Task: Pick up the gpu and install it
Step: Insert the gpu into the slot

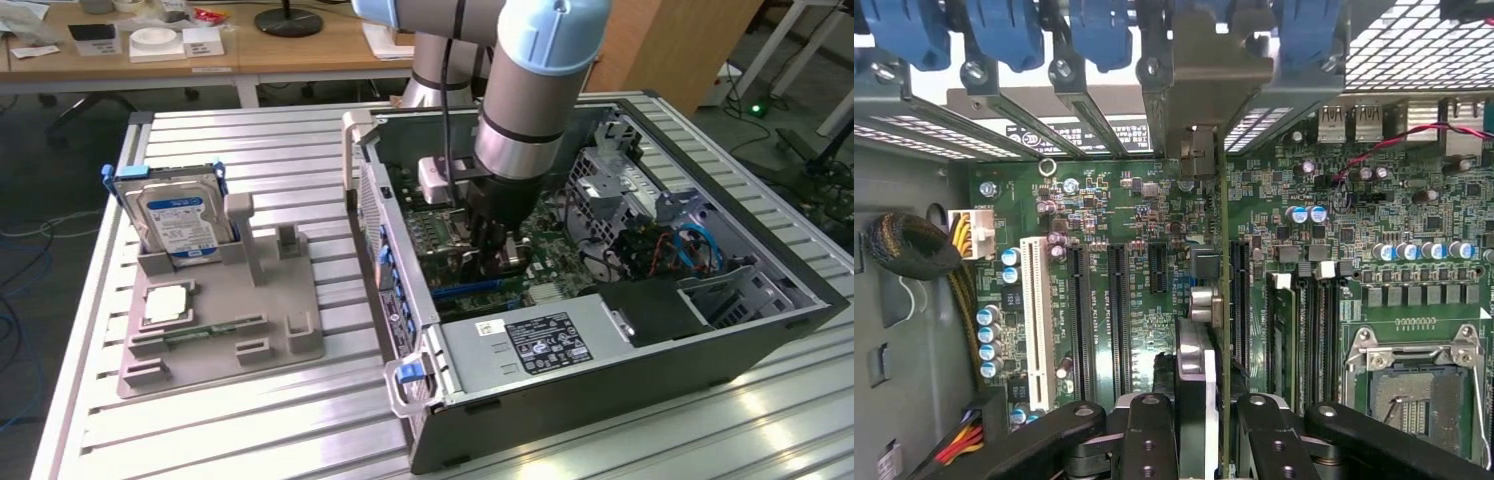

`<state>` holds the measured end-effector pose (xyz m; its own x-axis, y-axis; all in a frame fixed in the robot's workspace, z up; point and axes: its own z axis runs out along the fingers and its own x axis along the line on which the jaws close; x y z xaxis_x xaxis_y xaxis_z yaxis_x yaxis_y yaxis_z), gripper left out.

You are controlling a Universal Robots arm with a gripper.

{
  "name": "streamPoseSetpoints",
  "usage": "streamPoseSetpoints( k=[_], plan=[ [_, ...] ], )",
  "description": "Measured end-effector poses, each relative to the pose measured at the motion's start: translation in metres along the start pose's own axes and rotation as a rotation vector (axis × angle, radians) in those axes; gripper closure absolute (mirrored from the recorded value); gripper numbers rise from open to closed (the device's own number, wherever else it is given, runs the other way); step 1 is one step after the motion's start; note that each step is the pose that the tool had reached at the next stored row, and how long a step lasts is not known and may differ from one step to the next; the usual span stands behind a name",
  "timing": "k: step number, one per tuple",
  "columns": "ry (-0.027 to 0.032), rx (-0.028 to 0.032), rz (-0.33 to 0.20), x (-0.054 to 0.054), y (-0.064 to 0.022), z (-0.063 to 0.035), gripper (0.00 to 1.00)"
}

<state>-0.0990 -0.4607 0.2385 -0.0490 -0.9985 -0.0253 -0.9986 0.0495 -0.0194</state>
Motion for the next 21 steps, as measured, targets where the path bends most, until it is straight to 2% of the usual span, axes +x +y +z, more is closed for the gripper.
streamPoseSetpoints(
  k=[21],
  plan=[
    [0.0,0.0,0.0,0.0002,0.0001,0.0069,0.72]
  ],
)
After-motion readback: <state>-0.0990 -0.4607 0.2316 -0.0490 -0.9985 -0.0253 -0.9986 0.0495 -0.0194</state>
